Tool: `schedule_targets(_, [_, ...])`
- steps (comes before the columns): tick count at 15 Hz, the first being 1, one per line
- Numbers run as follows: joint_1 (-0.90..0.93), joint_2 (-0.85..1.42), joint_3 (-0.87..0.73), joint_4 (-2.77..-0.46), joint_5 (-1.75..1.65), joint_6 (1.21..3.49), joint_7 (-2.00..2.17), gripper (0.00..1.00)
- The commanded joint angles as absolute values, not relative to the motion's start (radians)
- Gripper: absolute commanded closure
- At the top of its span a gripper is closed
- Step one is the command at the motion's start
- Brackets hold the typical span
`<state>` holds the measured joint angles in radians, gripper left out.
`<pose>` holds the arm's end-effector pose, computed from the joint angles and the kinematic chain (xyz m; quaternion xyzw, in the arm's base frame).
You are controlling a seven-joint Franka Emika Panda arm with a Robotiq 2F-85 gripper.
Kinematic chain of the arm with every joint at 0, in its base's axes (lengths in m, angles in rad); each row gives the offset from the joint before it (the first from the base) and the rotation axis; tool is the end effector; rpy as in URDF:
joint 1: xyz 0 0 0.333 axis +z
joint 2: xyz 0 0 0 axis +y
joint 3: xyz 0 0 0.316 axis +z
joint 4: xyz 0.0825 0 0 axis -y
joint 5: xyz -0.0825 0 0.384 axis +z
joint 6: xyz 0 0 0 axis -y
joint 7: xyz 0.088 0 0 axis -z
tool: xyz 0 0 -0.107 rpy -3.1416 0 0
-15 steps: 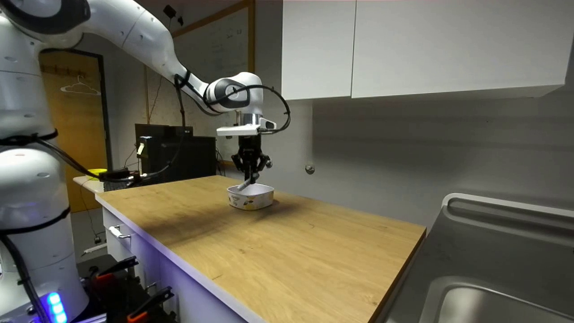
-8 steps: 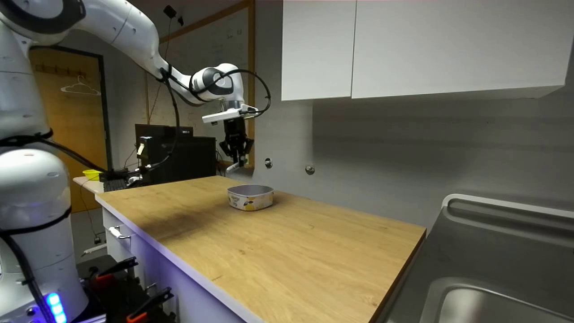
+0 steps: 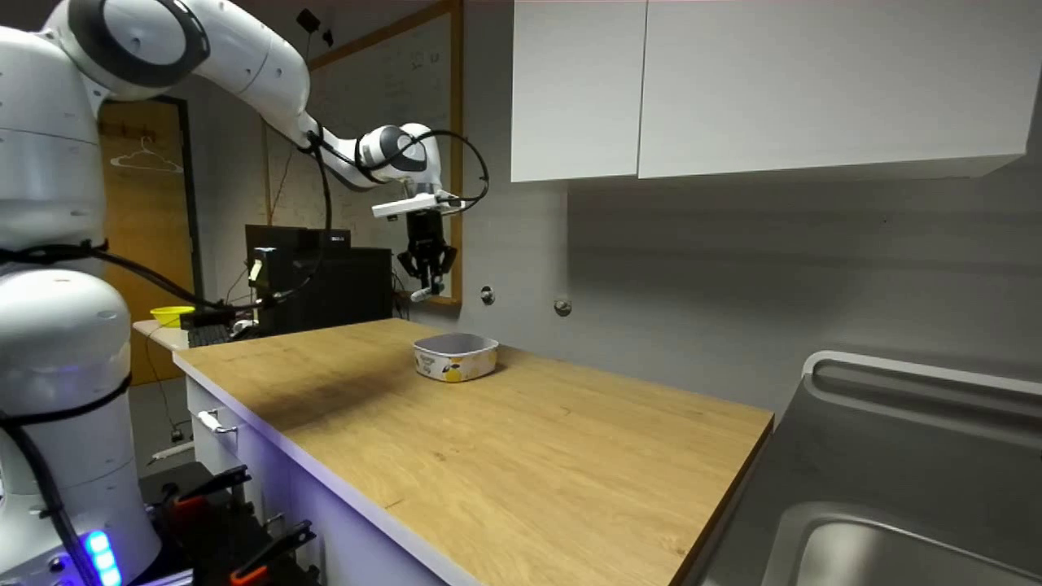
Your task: Put the marker in the bowl
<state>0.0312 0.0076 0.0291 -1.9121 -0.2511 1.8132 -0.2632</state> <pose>0.5512 0.0126 0.4813 0.9719 0.1956 -0.0646 0.1137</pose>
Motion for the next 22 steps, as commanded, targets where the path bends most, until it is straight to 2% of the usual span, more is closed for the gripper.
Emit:
schedule_targets(1, [0.04, 0.178, 0.036, -1.698, -0.298, 1.699, -0.255, 0.93])
schedule_targets(8, [0.034, 0.368, 0.026, -1.512, -0.317, 1.584, -0.284, 0.93])
schedule_targets(22, [0.011, 0.427, 0.014, -1.6, -0.324, 1.572, -0.28, 0.92])
